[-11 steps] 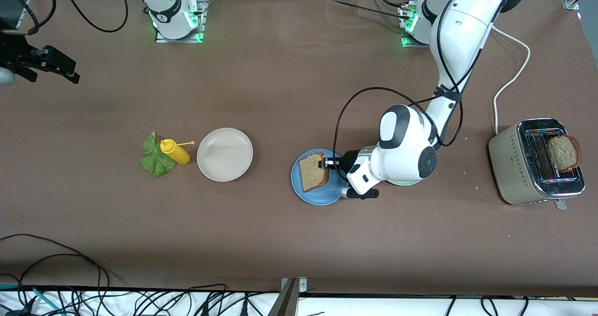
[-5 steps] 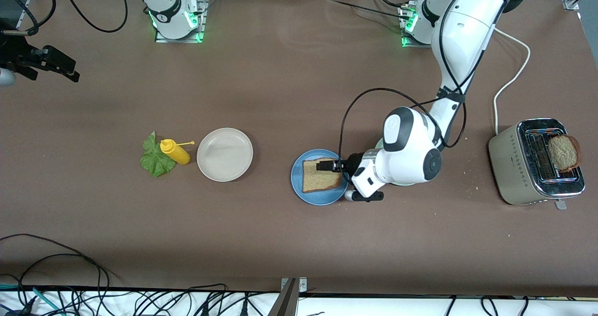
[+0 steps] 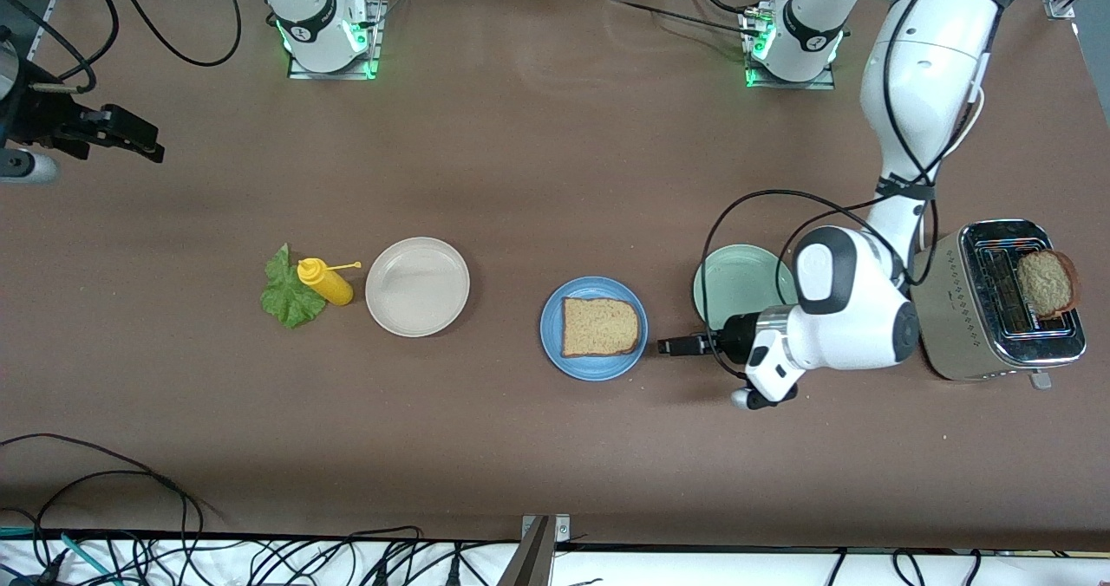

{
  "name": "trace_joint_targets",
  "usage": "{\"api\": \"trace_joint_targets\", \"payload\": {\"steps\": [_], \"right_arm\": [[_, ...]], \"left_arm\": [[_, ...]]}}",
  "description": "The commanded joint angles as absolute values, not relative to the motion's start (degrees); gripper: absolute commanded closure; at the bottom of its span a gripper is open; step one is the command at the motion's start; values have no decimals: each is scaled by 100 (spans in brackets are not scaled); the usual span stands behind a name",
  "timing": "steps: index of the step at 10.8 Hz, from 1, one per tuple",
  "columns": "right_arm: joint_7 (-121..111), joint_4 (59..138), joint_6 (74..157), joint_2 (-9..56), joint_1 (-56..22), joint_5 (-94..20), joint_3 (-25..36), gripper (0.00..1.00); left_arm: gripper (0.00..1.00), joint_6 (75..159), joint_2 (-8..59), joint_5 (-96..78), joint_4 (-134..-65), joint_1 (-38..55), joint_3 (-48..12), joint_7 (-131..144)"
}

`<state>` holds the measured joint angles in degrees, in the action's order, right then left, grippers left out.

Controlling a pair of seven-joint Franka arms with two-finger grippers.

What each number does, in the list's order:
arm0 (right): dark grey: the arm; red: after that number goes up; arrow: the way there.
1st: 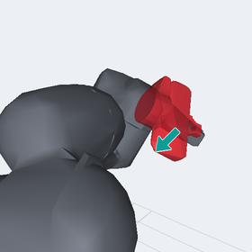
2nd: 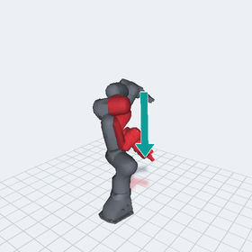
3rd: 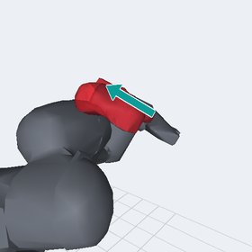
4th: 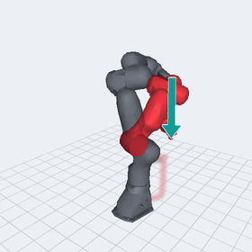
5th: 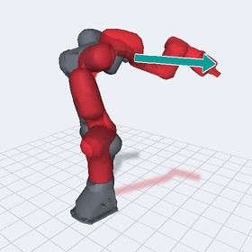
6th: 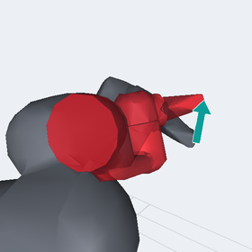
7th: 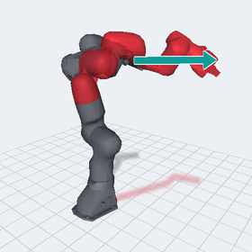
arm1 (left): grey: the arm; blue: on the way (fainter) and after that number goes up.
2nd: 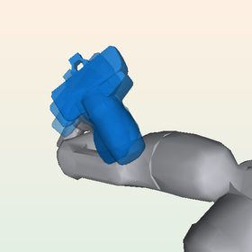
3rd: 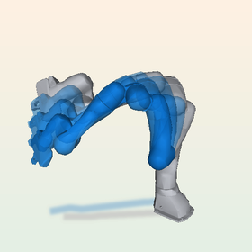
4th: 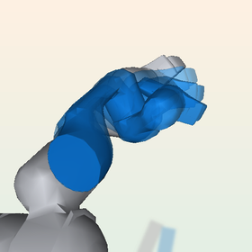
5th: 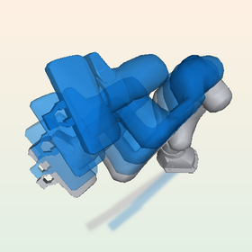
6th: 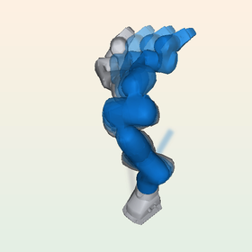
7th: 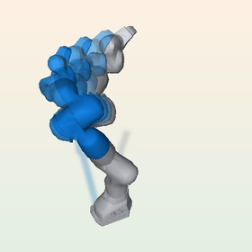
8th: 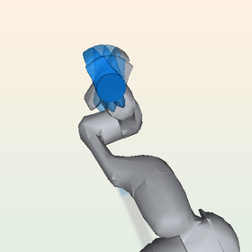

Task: Make sandwich in blue plate with both arms
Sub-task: 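Lower the bread onto the blue plate and open the left gripper, then raise the left gripper away while the right gripper reaches the lettuce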

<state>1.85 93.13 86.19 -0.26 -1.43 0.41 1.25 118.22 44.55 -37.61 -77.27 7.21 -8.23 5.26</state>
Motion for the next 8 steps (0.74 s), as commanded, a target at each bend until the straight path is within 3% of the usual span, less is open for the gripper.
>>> {"api": "trace_joint_targets", "payload": {"steps": [1,4,6,8], "right_arm": [[141,9360,8551,402,-105,35,132,0],[53,10042,9461,642,-97,35,132,0],[-717,10885,10690,703,-53,0,167,0],[-721,11432,11623,816,-61,-9,167,0]], "left_arm": [[0,11672,3650,-3841,-8225,896,-791,475],[0,11672,2124,-3116,-9392,652,-590,466],[0,11480,1375,-2604,-9745,354,-475,483],[0,10762,767,-1824,-9826,45,-475,483]]}}
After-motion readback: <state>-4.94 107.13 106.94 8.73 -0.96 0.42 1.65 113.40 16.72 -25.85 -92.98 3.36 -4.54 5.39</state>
